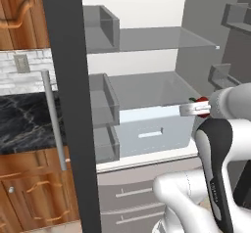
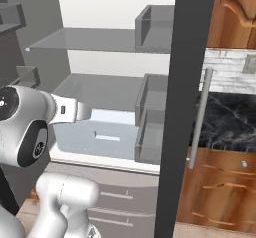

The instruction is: Gather the bell peppers from the fridge and place them on a tray on the dining counter. Then gather the fish and chicken drumstick from the fridge and place them on the other tray.

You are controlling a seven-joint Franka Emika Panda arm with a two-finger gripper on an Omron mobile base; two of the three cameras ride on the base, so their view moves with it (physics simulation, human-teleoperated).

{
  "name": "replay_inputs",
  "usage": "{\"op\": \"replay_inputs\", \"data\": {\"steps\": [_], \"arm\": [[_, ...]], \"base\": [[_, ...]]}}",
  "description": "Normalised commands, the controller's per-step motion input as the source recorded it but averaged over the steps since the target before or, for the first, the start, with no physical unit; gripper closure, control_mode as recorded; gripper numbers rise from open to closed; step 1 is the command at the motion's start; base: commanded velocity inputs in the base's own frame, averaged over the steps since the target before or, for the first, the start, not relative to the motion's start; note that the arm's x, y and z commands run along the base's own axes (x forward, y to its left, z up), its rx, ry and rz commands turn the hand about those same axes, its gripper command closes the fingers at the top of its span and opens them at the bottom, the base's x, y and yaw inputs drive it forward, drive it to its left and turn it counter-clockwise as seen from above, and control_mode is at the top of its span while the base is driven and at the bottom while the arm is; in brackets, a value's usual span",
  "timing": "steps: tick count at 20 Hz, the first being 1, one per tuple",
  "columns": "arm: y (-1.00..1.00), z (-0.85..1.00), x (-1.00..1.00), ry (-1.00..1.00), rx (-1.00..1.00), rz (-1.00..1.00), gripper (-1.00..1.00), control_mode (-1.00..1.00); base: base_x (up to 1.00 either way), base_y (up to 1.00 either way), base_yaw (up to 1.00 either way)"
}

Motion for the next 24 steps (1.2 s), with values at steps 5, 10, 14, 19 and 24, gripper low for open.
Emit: {"op": "replay_inputs", "data": {"steps": [5, 10, 14, 19, 24], "arm": [[0.0, 0.0, 0.0, 0.0, 0.0, 0.0, 1.0, 1.0], [0.0, 0.0, 0.0, 0.0, 0.0, 0.0, 1.0, 1.0], [0.0, 0.0, 0.0, 0.0, 0.0, 0.0, 1.0, 1.0], [0.0, 0.0, 0.0, 0.0, 0.0, 0.0, 1.0, 1.0], [0.0, 0.0, 0.0, 0.0, 0.0, 0.0, 1.0, 1.0]], "base": [[-0.96, 0.0, -0.05], [-1.0, -0.05, -0.1], [-1.0, -0.15, -0.1], [-1.0, -0.13, -0.09], [-1.0, -0.13, -0.06]]}}
